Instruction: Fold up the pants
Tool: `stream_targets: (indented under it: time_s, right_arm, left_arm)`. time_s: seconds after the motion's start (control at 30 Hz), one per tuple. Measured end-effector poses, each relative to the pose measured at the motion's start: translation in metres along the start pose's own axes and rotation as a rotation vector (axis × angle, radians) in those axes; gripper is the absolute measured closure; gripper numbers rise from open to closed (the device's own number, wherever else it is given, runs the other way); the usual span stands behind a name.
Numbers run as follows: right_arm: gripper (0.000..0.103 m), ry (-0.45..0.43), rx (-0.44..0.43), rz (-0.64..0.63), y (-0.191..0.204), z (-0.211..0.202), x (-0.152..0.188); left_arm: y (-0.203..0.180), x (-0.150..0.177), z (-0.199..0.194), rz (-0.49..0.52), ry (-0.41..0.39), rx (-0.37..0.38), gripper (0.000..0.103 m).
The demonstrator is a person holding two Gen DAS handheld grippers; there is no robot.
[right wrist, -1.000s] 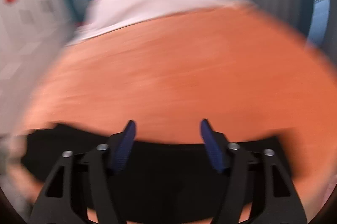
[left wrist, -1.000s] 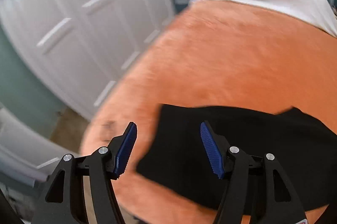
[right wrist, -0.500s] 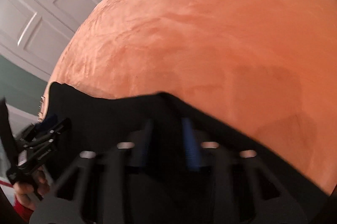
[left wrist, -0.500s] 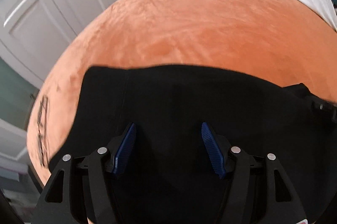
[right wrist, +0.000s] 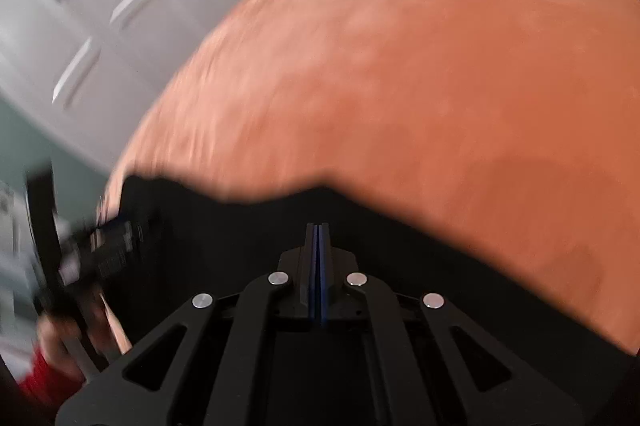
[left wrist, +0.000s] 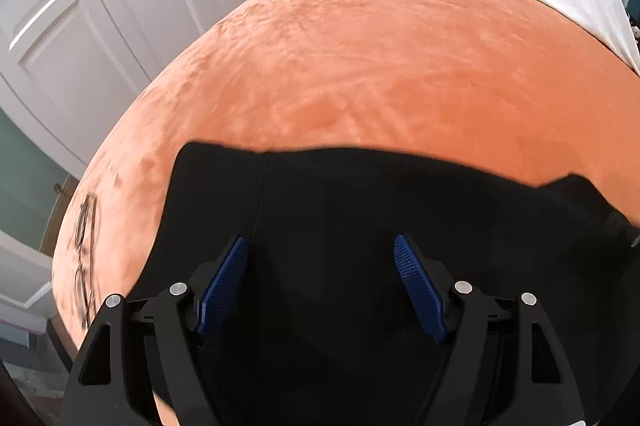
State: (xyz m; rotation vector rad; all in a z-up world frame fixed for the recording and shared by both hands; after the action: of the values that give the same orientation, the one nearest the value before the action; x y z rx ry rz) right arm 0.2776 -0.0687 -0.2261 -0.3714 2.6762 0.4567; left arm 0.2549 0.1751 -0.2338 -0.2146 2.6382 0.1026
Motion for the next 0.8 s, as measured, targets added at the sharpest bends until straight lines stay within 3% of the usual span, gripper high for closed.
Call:
stream_targets:
  time_s: [0.07, 0.2, 0.3, 0.37, 0.5, 0.57, 0.67, 0.8]
  right_arm:
    - [0.103, 0.028, 0.055, -0.030, 0.003, 0.029, -0.007]
    - [0.103, -0.014, 0.039, 0.046, -0.006, 0.049, -0.039]
    - [0.103, -0.052, 0.051, 0.048, 0.000, 0.027, -0.042]
    - [0.101, -0.079, 0.038, 0.055, 0.007, 0.017, -0.035]
    - [0.103, -0.055, 0.037, 0.110, -0.010, 0.029, -0.031]
    - [0.098, -0.126, 0.035, 0.160, -0.013, 0.000, -0.034]
    - [0.098, -0.205, 0.042, 0.148, -0.018, -0.054, -0.003]
    - [0.099, -0.133, 0.137, 0.145, -0.060, -0.079, 0.075]
  left_arm:
    - [-0.004, 0.008, 0.003, 0.017, 0.011, -0.016, 0.029]
    - [-0.018, 0.015, 0.009, 0.089, -0.007, -0.115, 0.028]
    - [-0.018, 0.011, 0.009, 0.089, -0.006, -0.118, 0.027]
    - [-0.014, 0.010, 0.015, 0.088, 0.000, -0.117, 0.019]
    - [-0.009, 0.007, 0.020, 0.073, 0.005, -0.103, 0.015]
    - [-0.010, 0.003, 0.006, 0.070, -0.003, -0.101, 0.017]
    - [-0.013, 0.003, -0.024, 0.066, -0.052, -0.055, 0.017]
    - [-0.035, 0.014, -0.046, 0.101, -0.053, -0.011, 0.017]
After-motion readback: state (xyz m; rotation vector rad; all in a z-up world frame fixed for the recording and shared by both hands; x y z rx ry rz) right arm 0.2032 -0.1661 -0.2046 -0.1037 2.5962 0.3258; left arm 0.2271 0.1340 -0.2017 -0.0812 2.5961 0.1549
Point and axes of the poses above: each gripper's, at about its wrist camera, not at the fingertips, and z roughly the way its jaws point, y to its left, x to its underside, the point moved 1 cm from there along z, roughly the way its jaws point, and after that the axes turned 5 degrees about x, right-handed, at the moved point
